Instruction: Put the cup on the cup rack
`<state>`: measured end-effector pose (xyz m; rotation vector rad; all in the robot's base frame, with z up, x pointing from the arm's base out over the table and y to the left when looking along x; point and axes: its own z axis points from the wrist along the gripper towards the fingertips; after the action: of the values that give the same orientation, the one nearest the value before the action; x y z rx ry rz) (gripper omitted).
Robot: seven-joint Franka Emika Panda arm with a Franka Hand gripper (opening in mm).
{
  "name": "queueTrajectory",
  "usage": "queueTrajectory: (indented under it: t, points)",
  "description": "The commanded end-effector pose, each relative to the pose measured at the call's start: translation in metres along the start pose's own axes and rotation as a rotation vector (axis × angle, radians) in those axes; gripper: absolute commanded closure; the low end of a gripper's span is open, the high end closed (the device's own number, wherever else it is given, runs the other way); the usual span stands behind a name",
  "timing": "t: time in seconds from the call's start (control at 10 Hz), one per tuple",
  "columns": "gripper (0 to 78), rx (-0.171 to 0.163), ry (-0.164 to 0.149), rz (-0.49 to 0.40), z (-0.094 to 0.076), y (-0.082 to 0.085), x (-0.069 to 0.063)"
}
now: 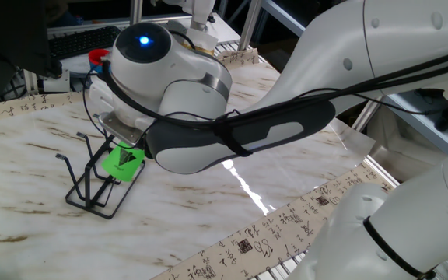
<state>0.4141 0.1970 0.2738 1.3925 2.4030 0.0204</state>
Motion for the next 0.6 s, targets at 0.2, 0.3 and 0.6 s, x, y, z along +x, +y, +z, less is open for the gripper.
queueTrajectory:
  t: [0.2, 0.3, 0.6]
  points:
    - [76.3, -0.025, -0.033, -0.009, 0.0024, -0.0005, 0.0088]
    - [76.3, -0.027, -0.034, -0.002, 0.0037, 0.0006, 0.0102]
    - [76.3, -0.036, -0.041, 0.008, 0.0071, 0.0018, 0.015]
